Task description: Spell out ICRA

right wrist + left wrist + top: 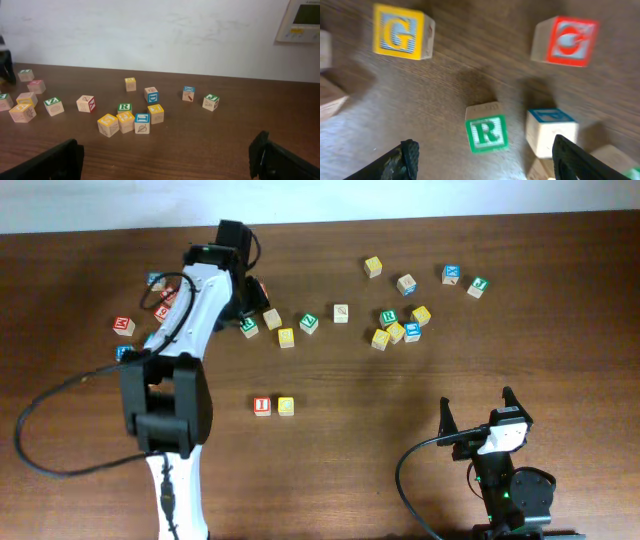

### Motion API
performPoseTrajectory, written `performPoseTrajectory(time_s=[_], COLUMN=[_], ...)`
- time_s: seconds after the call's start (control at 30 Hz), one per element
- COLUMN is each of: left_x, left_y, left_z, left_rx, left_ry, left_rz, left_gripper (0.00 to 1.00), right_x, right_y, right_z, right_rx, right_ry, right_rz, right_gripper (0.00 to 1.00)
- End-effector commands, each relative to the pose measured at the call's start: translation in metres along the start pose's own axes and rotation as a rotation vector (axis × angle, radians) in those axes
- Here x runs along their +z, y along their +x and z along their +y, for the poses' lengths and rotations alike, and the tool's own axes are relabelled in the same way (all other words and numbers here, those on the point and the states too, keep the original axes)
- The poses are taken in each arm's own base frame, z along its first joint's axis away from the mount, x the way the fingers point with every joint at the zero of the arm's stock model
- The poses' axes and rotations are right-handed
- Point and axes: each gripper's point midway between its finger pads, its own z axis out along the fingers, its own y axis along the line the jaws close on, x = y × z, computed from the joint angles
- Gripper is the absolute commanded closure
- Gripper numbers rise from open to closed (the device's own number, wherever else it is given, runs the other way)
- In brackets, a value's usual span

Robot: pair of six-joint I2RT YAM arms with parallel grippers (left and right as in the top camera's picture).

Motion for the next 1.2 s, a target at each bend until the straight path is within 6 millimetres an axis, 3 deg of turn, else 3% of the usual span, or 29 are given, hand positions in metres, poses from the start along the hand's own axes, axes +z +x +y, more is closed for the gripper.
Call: performPoseTrajectory(time_s=[0.0, 0.17, 0.37, 0.6, 0.63, 0.77, 0.9, 1.0, 1.1, 1.17], left_x=[0.016, 0.031, 0.034, 0.053, 0.053, 0.054, 0.052, 0.033, -0.010, -0.041], left_y=[0.000, 0.005, 0.007, 0.018, 0.018, 0.013, 0.013, 0.006, 0.002, 0.014], left_z=[-0.001, 0.001, 0.002, 0.003, 0.004, 0.001, 0.001, -0.001, -0.005, -0.014], left_rx=[-0.015, -0.013, -0.012, -0.004, -0.004, 0.021, 0.022, 0.021, 0.050, 0.078], left_ry=[-0.004, -0.021, -0.027, -0.037, -0.038, -0.031, -0.031, -0.022, 0.011, 0.075], left_rz=[0.012, 0.042, 0.051, 0.100, 0.102, 0.079, 0.080, 0.072, 0.057, 0.082], left_gripper=[0.32, 0.35, 0.48, 0.53, 0.53, 0.69, 0.69, 0.72, 0.72, 0.72], right_x=[0.000, 0.000, 0.000, 0.000, 0.000, 0.000, 0.000, 0.000, 0.000, 0.000], right_y=[0.002, 0.002, 0.002, 0.002, 0.002, 0.002, 0.002, 0.002, 0.002, 0.002], right_z=[0.002, 0.002, 0.002, 0.002, 0.002, 0.002, 0.002, 0.002, 0.002, 0.002], right_rx=[0.012, 0.012, 0.012, 0.012, 0.012, 0.012, 0.012, 0.012, 0.012, 0.012], right_ry=[-0.007, -0.006, -0.007, -0.007, -0.006, -0.006, -0.007, -0.007, -0.007, -0.007], right_rz=[0.003, 0.003, 0.003, 0.003, 0.003, 0.003, 0.003, 0.003, 0.003, 0.004], right_gripper=[0.02, 0.02, 0.02, 0.02, 0.02, 0.02, 0.02, 0.02, 0.02, 0.02])
